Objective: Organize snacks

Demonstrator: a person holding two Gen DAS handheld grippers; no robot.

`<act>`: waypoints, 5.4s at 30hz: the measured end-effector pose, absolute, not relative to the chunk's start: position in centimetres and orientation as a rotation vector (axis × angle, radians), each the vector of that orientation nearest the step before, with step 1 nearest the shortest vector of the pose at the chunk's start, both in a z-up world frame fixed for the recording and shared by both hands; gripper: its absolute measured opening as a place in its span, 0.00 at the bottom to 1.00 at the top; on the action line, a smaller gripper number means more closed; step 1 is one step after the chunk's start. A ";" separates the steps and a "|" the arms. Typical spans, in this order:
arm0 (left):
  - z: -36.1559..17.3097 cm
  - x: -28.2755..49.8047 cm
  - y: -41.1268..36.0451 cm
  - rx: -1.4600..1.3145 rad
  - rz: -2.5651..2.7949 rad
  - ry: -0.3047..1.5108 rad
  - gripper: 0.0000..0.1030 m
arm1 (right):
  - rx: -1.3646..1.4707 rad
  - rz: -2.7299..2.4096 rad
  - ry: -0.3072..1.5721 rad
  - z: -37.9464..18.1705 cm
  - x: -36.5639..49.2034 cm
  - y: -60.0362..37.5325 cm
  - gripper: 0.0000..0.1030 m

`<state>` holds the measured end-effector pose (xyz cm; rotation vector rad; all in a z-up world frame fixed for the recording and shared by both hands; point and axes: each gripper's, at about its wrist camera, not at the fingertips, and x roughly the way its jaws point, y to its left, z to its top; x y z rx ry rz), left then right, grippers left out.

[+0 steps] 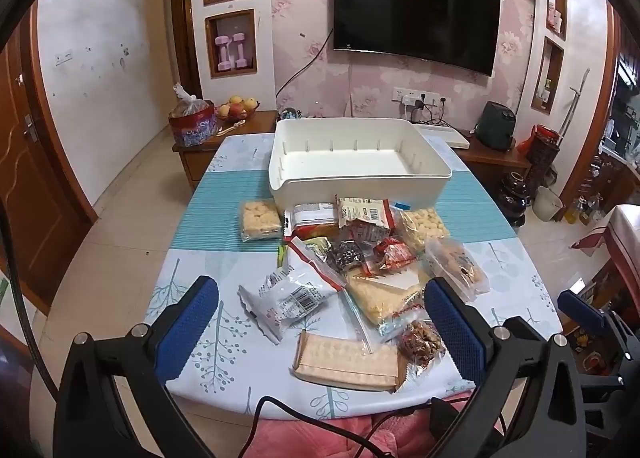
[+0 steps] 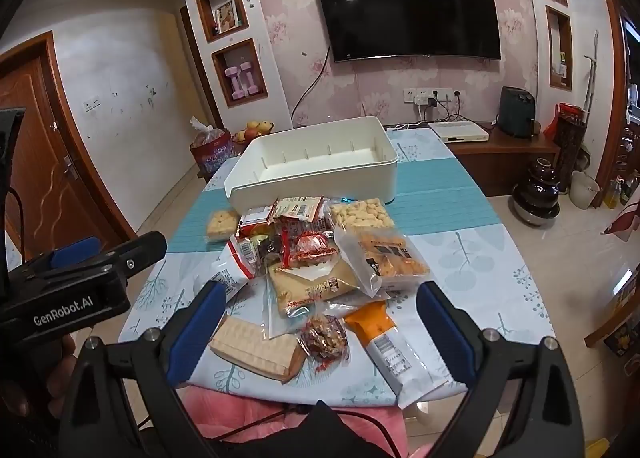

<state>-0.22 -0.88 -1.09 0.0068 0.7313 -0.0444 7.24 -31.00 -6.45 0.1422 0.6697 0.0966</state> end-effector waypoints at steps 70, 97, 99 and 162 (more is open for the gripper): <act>-21.0 12.7 -11.5 0.168 -0.069 1.578 1.00 | -0.012 -0.057 1.100 -20.0 11.6 -35.5 0.77; -20.8 17.5 -8.2 -0.580 0.102 1.646 0.99 | -0.069 0.003 1.072 -19.0 11.1 -34.4 0.43; -21.4 18.0 -7.8 -0.623 0.129 1.648 0.99 | -0.068 0.002 1.074 -19.0 11.2 -34.5 0.43; -20.8 20.7 -10.7 -0.678 0.151 1.621 0.27 | -0.034 -0.039 1.017 -16.2 10.6 -35.0 0.34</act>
